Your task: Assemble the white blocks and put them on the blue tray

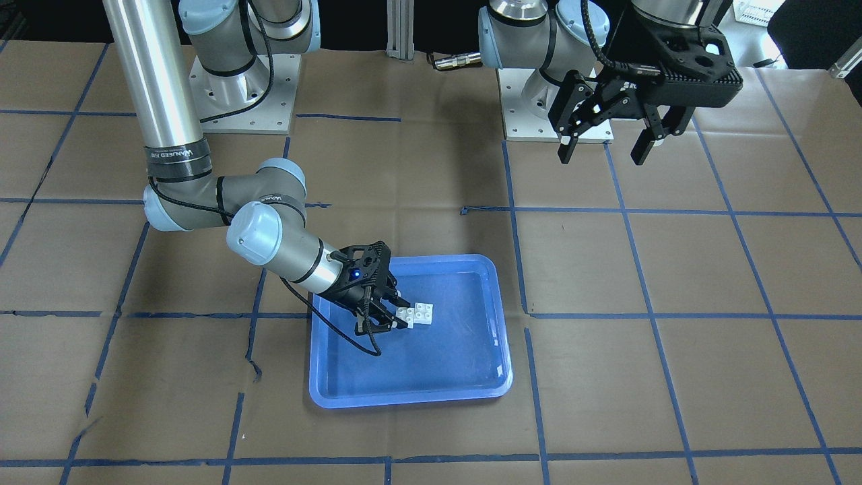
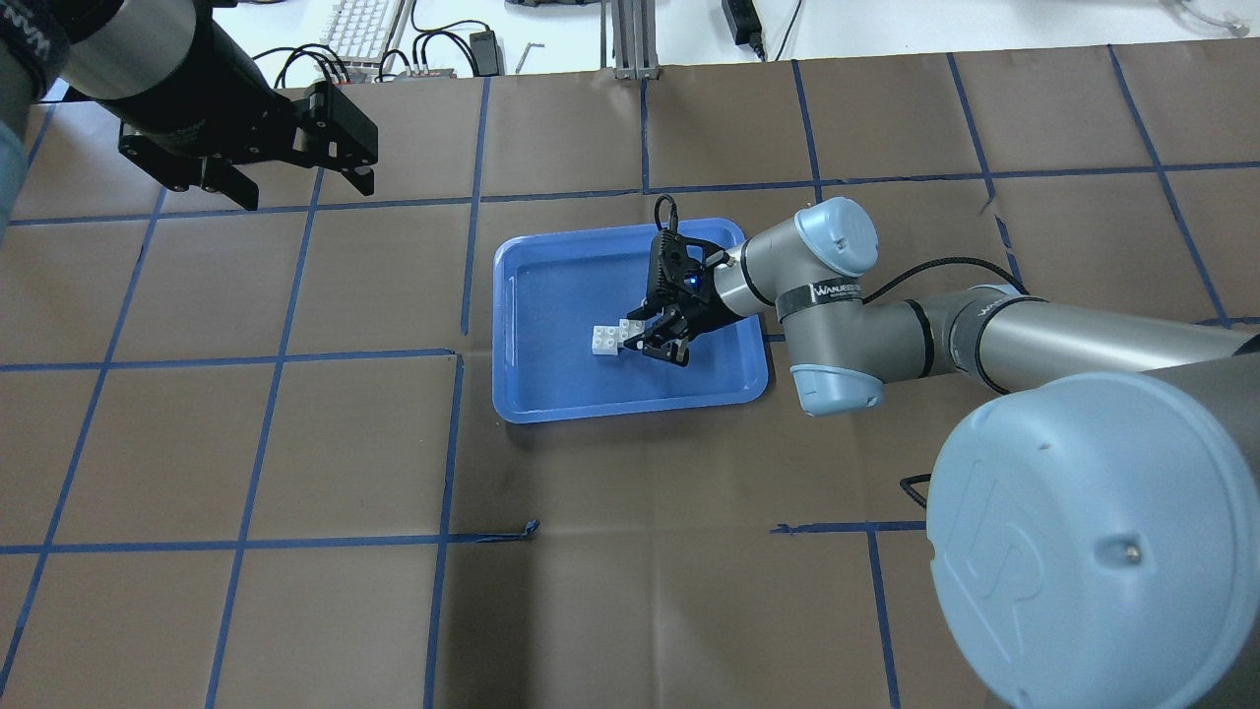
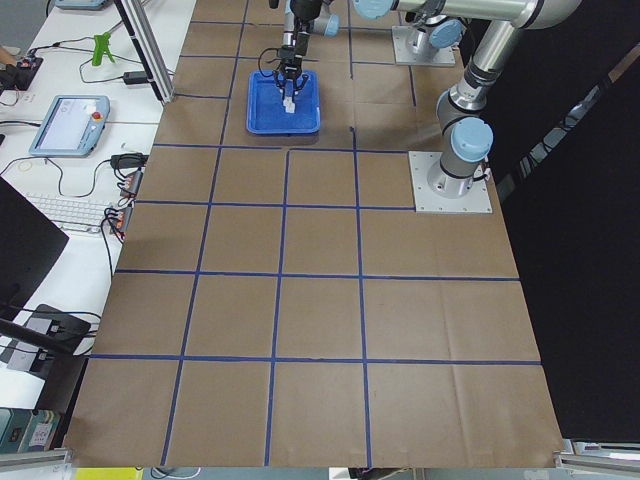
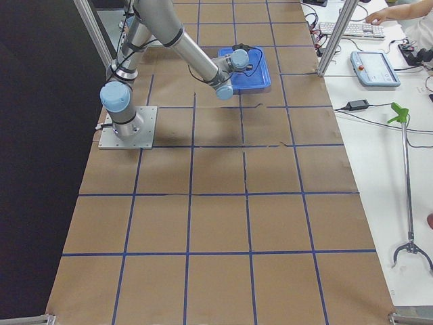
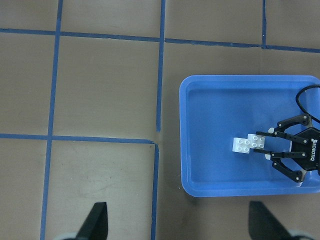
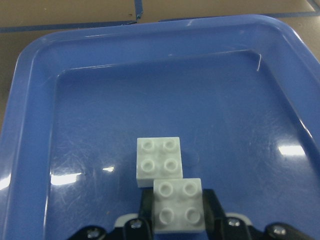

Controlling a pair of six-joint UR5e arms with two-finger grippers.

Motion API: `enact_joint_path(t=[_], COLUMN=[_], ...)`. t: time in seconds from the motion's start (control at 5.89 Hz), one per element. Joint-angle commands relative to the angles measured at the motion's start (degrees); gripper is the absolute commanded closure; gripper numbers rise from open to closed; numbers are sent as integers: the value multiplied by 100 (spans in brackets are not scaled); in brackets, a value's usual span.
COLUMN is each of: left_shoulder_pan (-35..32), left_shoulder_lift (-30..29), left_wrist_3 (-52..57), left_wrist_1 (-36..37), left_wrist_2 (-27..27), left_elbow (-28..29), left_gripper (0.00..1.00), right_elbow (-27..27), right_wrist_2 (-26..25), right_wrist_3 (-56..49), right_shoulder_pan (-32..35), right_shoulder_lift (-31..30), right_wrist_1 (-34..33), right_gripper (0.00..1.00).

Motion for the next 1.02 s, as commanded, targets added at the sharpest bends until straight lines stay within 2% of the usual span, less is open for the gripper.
enact_joint_path(t=[0.0, 0.34, 0.85], left_shoulder_pan=[-6, 11, 12], left_shoulder_lift=[-66, -93, 13], left_wrist_3=[38, 240, 416], left_wrist_1=[-894, -959, -906], left_wrist_2=[21, 30, 56], left_elbow=[324, 423, 265], left_gripper=[1, 1, 1], right_elbow=[31, 31, 119], right_wrist_2=[0, 0, 0], right_wrist_3=[9, 26, 18], right_shoulder_pan=[12, 56, 47], right_shoulder_lift=[-3, -30, -39], right_wrist_1=[-8, -8, -17], right_gripper=[69, 69, 69])
